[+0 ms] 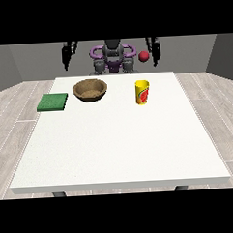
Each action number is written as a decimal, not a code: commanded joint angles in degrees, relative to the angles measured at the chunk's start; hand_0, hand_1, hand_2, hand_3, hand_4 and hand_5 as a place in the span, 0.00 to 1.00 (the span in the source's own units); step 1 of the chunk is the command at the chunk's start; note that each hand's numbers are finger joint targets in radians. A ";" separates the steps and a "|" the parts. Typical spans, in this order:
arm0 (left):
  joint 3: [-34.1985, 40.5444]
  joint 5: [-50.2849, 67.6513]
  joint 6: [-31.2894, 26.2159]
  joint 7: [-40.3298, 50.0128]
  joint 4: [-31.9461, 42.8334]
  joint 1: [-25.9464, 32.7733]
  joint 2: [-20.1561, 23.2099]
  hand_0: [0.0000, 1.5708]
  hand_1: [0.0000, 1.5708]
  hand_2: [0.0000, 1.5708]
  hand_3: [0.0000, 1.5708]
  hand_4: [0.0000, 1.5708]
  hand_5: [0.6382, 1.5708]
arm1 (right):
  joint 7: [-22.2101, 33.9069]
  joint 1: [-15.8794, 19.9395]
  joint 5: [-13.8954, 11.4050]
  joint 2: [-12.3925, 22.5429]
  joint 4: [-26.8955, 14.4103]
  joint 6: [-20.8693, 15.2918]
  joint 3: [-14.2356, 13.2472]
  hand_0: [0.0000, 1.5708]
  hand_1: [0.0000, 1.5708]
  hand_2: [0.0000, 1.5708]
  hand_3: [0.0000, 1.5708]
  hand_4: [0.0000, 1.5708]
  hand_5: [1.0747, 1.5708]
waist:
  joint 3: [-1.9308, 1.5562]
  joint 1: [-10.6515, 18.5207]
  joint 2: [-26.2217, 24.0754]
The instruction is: Pick the cup and pour the ball into the bowl, then pick the bowl and place it on the pad
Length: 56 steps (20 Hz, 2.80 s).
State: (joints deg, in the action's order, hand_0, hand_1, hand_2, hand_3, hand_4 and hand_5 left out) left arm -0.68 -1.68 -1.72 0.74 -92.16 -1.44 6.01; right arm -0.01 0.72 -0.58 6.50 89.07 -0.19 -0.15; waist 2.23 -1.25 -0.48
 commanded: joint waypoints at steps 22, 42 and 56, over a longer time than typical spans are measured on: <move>0.02 2.02 9.41 -18.13 9.52 -9.08 -5.12 0.00 0.00 0.00 0.00 0.00 0.88 | -23.05 6.67 11.47 4.99 -16.33 13.58 -12.36 0.00 0.00 0.00 0.00 0.00 0.97 | -2.24 0.58 6.27; 16.56 7.03 7.10 -42.99 43.31 -29.56 3.55 0.00 0.00 0.00 0.00 0.00 0.82 | -40.43 16.41 9.06 4.49 -27.65 17.64 -11.39 0.00 0.00 0.00 0.00 0.00 0.95 | -2.18 -5.77 23.38; 16.83 2.41 20.81 -50.64 47.28 -33.47 1.62 0.86 0.86 1.00 1.00 0.71 0.99 | -44.03 22.77 12.13 13.83 -35.48 23.80 -16.25 0.00 0.00 0.00 0.00 0.00 0.94 | -2.25 -8.90 30.83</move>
State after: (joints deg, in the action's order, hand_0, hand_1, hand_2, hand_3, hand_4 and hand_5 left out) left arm 15.50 3.37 11.96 -46.91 -47.81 -33.06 8.15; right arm -43.75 20.95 10.48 17.24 56.10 21.63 -14.31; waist -0.48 -8.45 25.80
